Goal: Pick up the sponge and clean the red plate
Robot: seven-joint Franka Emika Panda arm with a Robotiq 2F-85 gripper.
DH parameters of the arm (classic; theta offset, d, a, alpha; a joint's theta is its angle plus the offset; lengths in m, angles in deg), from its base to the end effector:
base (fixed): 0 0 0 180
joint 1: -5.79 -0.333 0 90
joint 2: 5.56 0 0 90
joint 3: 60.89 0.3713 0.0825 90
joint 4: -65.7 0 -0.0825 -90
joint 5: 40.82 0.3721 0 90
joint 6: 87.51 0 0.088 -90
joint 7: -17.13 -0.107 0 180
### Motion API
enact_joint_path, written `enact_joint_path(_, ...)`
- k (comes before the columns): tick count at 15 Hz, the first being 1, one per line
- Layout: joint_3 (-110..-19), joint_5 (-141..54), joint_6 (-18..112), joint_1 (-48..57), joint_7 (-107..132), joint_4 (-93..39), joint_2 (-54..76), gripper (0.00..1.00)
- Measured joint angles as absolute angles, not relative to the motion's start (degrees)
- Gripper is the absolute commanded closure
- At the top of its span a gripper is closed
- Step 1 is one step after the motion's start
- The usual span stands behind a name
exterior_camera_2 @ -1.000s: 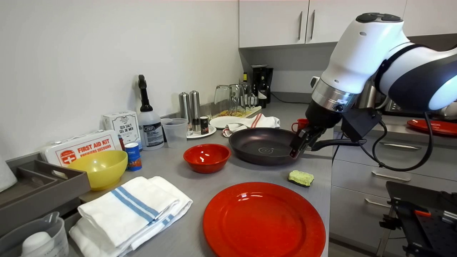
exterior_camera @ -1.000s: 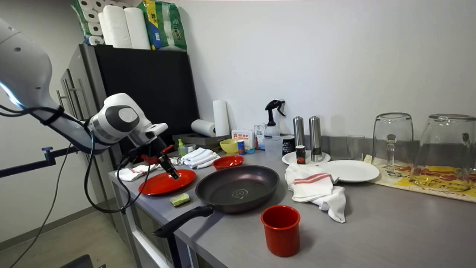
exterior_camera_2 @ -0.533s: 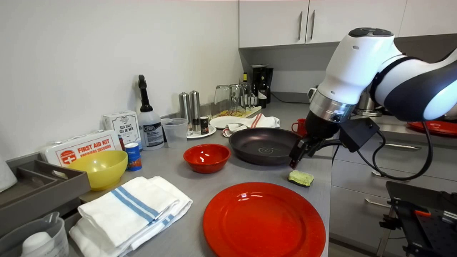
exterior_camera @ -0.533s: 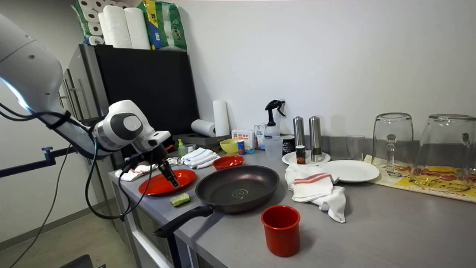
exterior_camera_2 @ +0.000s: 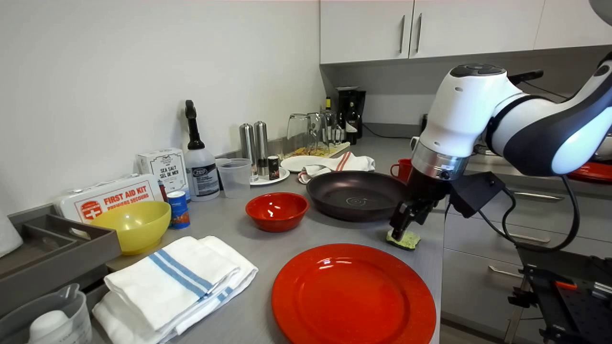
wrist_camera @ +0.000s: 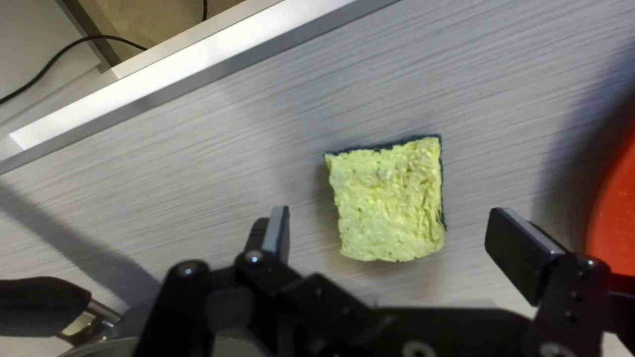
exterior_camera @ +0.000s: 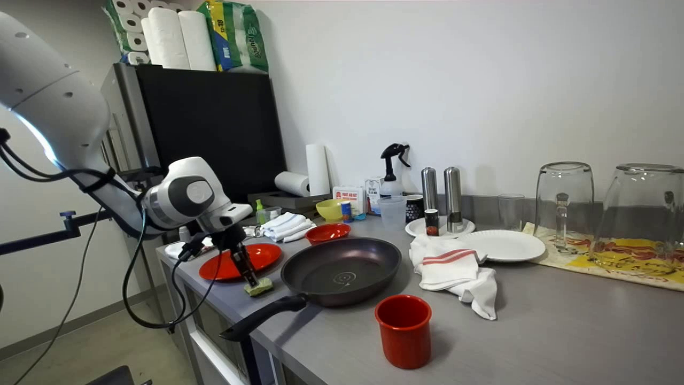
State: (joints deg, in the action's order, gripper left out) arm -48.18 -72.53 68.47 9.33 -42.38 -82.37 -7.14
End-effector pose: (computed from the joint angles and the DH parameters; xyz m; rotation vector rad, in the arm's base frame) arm 0.4375 0.0903 0.3472 2.9223 -0.5746 0.4239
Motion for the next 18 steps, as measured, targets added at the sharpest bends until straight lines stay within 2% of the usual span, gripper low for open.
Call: enact_joint_path(18, -48.5, -69.9, 73.9, 10.1, -28.7, -82.9, -4.8, 0.00)
